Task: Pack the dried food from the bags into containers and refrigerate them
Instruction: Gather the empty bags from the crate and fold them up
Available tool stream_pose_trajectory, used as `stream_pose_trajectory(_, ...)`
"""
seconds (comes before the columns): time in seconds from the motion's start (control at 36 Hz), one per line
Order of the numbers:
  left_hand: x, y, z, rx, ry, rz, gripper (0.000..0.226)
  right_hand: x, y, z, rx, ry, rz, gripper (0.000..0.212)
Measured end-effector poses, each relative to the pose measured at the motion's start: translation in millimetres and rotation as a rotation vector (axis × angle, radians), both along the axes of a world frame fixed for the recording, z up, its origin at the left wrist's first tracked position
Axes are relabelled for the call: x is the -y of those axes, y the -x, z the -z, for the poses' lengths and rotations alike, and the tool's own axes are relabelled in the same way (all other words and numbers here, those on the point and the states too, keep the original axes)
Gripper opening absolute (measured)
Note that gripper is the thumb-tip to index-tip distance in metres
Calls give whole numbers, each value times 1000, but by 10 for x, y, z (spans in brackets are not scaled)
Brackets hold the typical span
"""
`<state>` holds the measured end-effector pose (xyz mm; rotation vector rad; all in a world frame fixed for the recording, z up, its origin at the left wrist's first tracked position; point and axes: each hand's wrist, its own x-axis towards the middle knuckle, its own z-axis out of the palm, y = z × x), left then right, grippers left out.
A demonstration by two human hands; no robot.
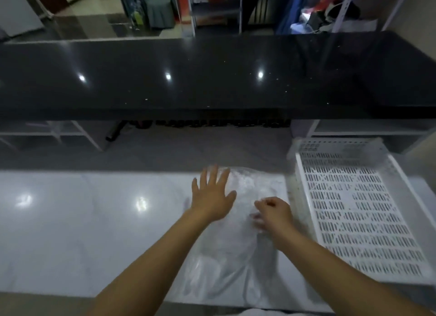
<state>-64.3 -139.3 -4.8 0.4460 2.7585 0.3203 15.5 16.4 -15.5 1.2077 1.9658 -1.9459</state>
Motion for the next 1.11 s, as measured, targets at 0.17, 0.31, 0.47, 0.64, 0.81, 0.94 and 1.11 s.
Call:
stream_pose_trajectory(0.17,-44,-333,480,-1,26,-16,65,122,-139,90,-127,-536,-189,82)
stream_pose_trajectory(0.31,-27,-354,536,-59,-52,-8,60,211,51,212,-98,-1032,-615,71)
stream_pose_trajectory(0.47,71,-329,693,-136,-14,-1,63,68,182,604,93,-1176,-881,68)
stream_pose_trajectory(0.64,94,-471,944,-204,-23,-14,67,-20,189,753,60,-1230,-857,70)
stream_pose_trajectory(0.81,96,-467,986,-234,-8,-12,67,-31,201,775,57,-1239,-853,70)
stream_pose_trajectory(0.94,110,-462,934,-207,-19,-5,68,-39,192,784,61,-1230,-856,70)
stream_pose_trajectory(1.11,277,-411,584,-117,-380,-241,76,145,121,761,155,-1141,-819,72)
